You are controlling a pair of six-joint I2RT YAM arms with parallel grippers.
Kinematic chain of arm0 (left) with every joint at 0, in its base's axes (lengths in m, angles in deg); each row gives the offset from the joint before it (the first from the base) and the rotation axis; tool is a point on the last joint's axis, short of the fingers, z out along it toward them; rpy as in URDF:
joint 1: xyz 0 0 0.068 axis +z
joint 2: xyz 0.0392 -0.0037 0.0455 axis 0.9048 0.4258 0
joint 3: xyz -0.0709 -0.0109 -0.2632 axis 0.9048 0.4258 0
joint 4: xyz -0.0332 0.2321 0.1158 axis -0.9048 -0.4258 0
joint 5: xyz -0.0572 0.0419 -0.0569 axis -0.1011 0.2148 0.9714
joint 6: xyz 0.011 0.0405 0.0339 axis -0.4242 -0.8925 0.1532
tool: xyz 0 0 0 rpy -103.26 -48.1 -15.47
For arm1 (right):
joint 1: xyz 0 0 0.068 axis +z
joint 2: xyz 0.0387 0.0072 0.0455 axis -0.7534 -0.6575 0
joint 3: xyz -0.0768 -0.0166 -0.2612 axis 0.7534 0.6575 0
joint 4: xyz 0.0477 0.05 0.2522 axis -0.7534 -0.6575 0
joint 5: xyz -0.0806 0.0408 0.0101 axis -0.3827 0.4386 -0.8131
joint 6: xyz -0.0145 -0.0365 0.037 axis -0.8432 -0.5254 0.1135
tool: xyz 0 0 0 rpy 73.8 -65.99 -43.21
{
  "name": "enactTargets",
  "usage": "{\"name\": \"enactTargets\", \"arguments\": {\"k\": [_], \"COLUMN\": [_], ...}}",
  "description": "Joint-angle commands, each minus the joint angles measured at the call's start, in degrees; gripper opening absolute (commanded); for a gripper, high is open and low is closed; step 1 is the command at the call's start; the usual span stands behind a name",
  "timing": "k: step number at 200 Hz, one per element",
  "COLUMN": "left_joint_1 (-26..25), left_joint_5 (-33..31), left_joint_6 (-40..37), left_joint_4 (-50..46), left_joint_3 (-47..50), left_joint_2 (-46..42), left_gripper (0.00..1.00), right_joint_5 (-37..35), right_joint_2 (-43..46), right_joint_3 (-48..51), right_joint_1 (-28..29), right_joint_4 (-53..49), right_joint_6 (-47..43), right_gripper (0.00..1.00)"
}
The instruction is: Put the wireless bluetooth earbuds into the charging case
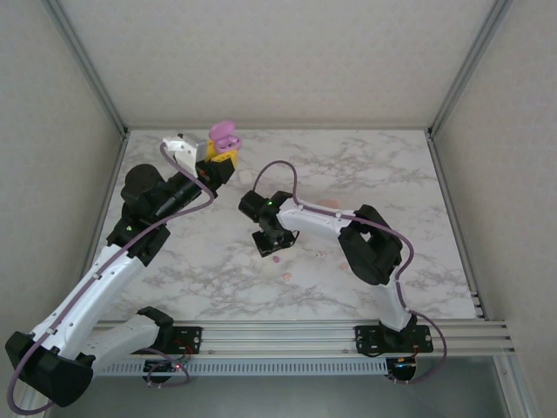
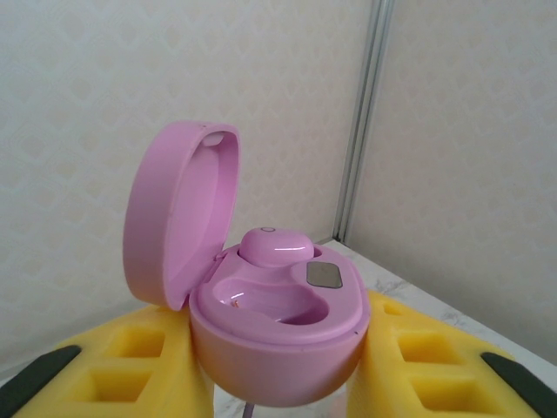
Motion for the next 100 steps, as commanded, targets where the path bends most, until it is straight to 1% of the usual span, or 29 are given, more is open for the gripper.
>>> {"name": "enactTargets", "arguments": {"k": [1, 49, 100], "left_joint_1": [0.4, 0.4, 0.4], "left_joint_5": [1.0, 1.0, 1.3], "left_joint_6": [0.2, 0.2, 0.4], "left_joint_4": [1.0, 1.1, 1.6], "left_joint_3": [-1.1, -1.2, -1.4], "left_joint_2": [-0.4, -0.2, 0.3], "left_gripper": [0.31, 0.31, 0.31], "right_joint_5": [-2.1, -1.2, -0.8], "right_joint_2": [-2.2, -3.6, -4.4], "right_joint_3": [-1.8, -2.8, -3.2], "right_joint_1": [0.7, 1.2, 1.4], "right_joint_4": [-5.0, -5.7, -6.1], "right_joint_6": [-2.5, -3.7, -3.9], "right_gripper": [0.37, 0.33, 0.31]}}
